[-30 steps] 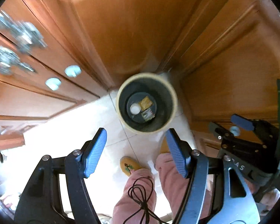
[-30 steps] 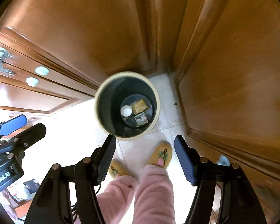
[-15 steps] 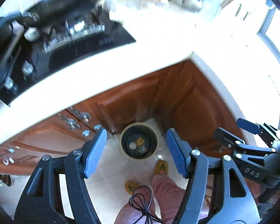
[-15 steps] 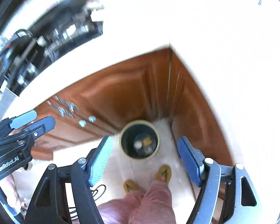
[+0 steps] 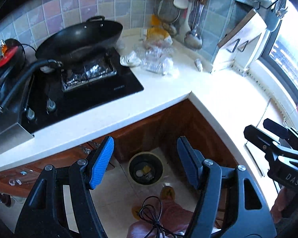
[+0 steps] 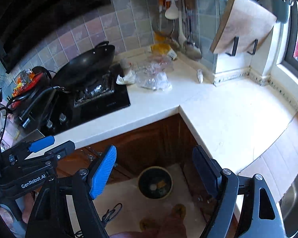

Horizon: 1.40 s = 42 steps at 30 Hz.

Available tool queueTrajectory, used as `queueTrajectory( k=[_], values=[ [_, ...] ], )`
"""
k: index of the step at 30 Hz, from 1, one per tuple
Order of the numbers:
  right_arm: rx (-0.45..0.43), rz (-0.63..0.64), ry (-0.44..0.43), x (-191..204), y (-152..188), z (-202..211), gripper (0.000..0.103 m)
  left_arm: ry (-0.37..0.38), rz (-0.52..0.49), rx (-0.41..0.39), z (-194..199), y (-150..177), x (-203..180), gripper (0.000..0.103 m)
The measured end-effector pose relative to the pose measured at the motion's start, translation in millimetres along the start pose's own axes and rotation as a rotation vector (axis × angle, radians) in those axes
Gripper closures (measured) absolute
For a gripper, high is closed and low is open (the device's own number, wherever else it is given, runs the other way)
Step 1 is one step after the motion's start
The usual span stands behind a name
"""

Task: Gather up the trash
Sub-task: 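Raise both tools back up toward the counter, then move both tools toward the clear plastic bag and bottles on the counter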

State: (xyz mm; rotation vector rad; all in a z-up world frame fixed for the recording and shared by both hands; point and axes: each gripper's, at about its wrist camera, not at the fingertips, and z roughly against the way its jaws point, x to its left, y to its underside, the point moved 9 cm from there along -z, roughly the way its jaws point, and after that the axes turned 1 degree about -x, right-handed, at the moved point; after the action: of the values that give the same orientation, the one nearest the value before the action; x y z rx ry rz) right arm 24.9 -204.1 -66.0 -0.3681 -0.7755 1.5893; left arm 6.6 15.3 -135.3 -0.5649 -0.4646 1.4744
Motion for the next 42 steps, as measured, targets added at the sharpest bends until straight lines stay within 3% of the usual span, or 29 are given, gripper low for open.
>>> queueTrajectory(
  k=[13,28,35,42],
  values=[
    [-0.105,-0.004,0.010,26,-19,44,0.019,-0.023,-0.001,-0.074,47,-32,8,0.039],
    [-0.191,0.018,0.020,27,-70,50,0.015,-0.024,-0.020,-0.175,72,-89,-2,0.035],
    [-0.230,0.029,-0.005,15,-120,31,0.013,-0.073,-0.011,-0.233,64,-137,-6,0.031],
    [-0.226,0.055,-0.016,-8,-179,-25,0.012,-0.115,0.001,-0.249,18,-202,-20,0.027]
  ],
)
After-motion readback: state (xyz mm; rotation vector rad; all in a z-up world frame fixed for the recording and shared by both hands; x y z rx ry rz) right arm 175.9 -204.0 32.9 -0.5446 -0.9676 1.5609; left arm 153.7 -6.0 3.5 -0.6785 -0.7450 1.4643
